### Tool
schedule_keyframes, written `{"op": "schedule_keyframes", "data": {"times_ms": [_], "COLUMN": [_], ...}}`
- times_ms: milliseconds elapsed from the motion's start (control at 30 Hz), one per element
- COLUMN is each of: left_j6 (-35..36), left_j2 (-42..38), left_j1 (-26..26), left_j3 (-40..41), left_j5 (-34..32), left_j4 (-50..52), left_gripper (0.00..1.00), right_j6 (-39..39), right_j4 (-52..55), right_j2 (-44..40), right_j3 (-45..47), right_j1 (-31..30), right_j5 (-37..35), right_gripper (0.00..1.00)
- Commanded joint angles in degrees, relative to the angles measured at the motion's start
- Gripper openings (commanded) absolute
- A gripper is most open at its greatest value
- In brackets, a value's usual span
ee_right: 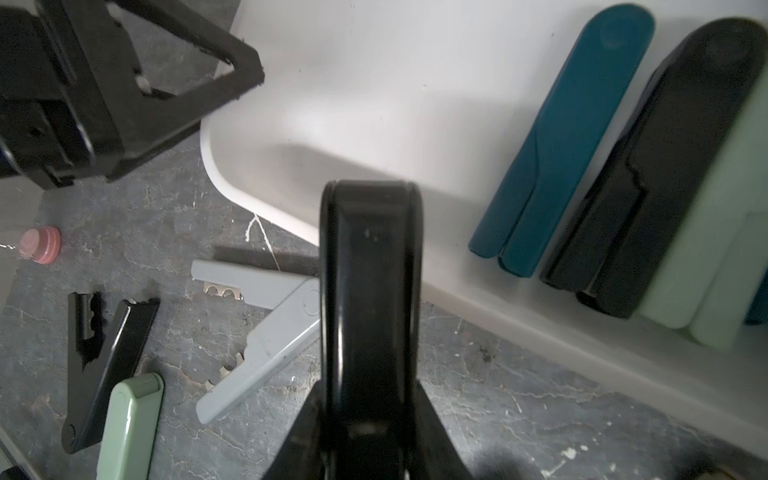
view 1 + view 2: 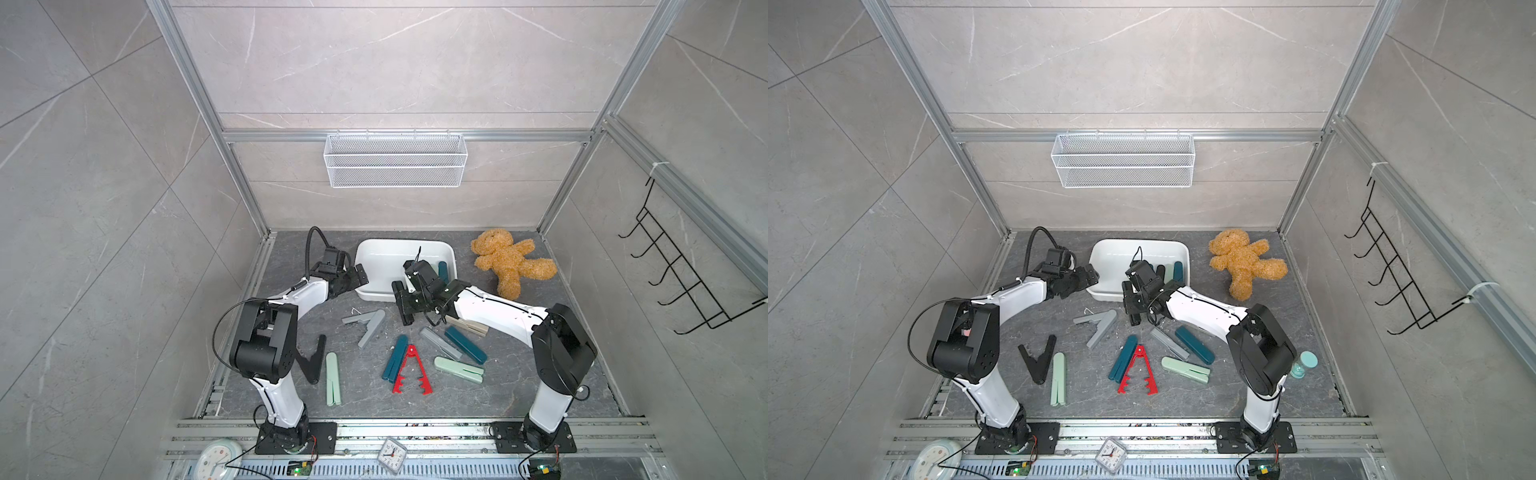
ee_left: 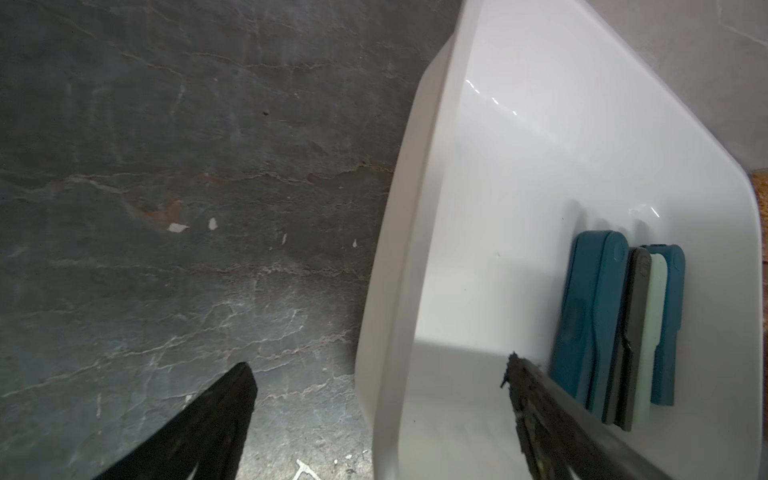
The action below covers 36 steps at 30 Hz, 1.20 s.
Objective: Put the pruning pliers into the storage box
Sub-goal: Pick up the pruning pliers from the center of the board, then place the pruning pliers in the storage box.
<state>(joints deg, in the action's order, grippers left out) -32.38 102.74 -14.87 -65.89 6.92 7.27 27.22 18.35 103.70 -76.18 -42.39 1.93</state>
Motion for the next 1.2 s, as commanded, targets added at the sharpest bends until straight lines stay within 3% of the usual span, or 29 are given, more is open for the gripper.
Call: {"op": "schedule_keyframes", "data": {"times_ms": [0,367,733,1167], "left_j6": [1.0,-1.8,-3.0,-3.1], "left_j2": [1.9,2.4,-0.5,-6.6], "left_j1": [-0.1,-1.4,-6.5,-7.0], "left_j3": [-3.0,-1.6,1.2,6.3], "left_j5": [5.8,12.5,11.9,7.1], "left_j4": [-2.7,-6.7,-6.9,-5.6], "left_gripper": [0.92,0.77,0.76,0.82], "right_j6": [-1.0,-1.0,-0.9,-4.5], "right_j4": [-0.3,0.9,4.3,14.3], "right_j2": [0.2,4.7,13.0,25.0], "right_j3": [-3.1,-9.4,-19.5,-32.3], "right_j1": [1.0,4.9,7.4,8.5], "right_j5": [-0.7,-3.6,-6.7,-14.2], "right_gripper": [0.24,0.25,0.26,0.27]}}
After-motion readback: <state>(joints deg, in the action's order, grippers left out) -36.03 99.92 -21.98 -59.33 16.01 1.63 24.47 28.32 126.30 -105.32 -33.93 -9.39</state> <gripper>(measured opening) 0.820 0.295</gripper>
